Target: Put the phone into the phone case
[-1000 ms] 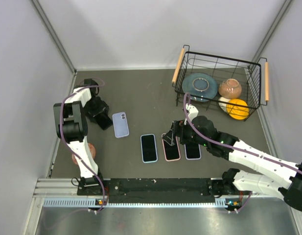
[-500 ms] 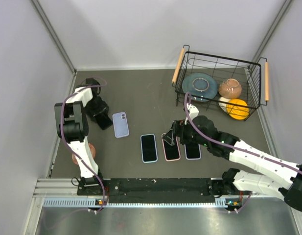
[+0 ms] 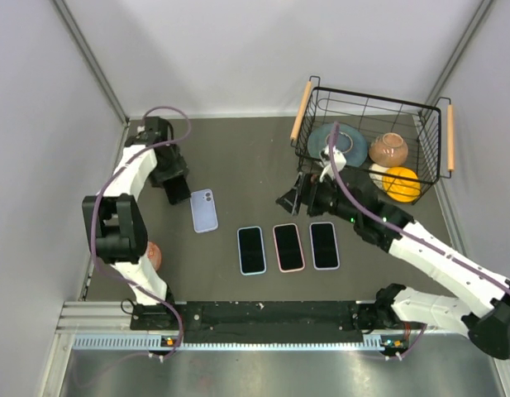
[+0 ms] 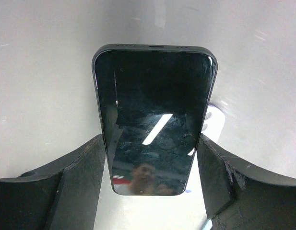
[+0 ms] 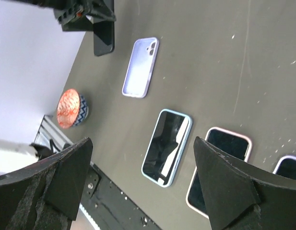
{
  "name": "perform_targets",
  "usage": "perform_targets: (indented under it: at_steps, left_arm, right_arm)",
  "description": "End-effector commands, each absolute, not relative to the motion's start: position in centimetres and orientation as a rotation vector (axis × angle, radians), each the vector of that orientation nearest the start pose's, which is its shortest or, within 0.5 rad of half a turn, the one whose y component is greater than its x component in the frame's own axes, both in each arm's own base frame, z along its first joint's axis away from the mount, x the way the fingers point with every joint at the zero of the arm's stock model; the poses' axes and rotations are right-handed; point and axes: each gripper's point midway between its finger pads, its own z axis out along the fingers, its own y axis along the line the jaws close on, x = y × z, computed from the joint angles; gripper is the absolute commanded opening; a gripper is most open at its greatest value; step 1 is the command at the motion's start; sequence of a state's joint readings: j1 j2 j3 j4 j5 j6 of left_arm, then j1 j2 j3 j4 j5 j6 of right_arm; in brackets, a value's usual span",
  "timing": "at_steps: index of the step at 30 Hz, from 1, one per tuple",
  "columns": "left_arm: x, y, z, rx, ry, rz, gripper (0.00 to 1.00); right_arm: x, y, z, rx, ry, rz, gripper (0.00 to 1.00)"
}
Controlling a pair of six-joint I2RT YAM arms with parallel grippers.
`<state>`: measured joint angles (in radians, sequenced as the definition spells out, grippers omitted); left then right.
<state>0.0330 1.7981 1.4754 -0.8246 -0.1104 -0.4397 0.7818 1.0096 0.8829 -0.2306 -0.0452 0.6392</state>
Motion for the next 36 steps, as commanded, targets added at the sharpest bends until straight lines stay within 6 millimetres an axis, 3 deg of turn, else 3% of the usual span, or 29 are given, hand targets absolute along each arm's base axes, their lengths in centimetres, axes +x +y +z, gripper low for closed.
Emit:
perform_targets:
  at_steps: [1,3,4,8,9,10,11,14,24,36]
  left_arm:
    - [39.8,-6.5,16.1,-0.233,2.521,-0.230,0.00]
    - [38.8,-10.6,17.1,-0.069,2.500,-0.380,0.00]
    - [38.2,-11.8,18.1,0.004,2.468,-0.420,0.00]
    - [34.7,-18.1,20.1,0.292,2.409,-0.555,0.00]
    - [34.1,-19.0,20.5,0.339,2.392,-0.562,0.00]
    - [33.1,-19.8,20.8,0.399,2.372,-0.567,0.00]
    - [31.9,-21.4,20.9,0.472,2.361,-0.590,0.00]
    - [29.6,-23.7,20.9,0.603,2.336,-0.614,0.00]
    - [26.2,-26.8,20.5,0.841,2.253,-0.664,0.00]
    - [25.6,-27.3,20.3,0.933,2.208,-0.668,0.00]
  right_arm:
    - [26.0,26.5,29.1,-0.198,1.995,1.042,0.86]
    - [27.3,26.3,29.1,-0.227,2.013,1.043,0.85]
    - [28.0,26.2,30.4,-0.246,1.994,1.079,0.85]
    - [29.6,26.3,29.5,-0.258,2.053,1.151,0.81]
    - [30.0,26.7,28.5,-0.260,2.089,1.162,0.79]
    - [29.8,27.3,28.9,-0.294,2.086,1.206,0.78]
    - [29.8,27.8,28.6,-0.301,2.105,1.239,0.77]
    - [29.8,29.2,27.7,-0.319,2.166,1.347,0.72]
    - [29.5,30.5,24.6,-0.356,2.302,1.461,0.59]
    - [28.4,31.4,22.0,-0.396,2.376,1.506,0.49]
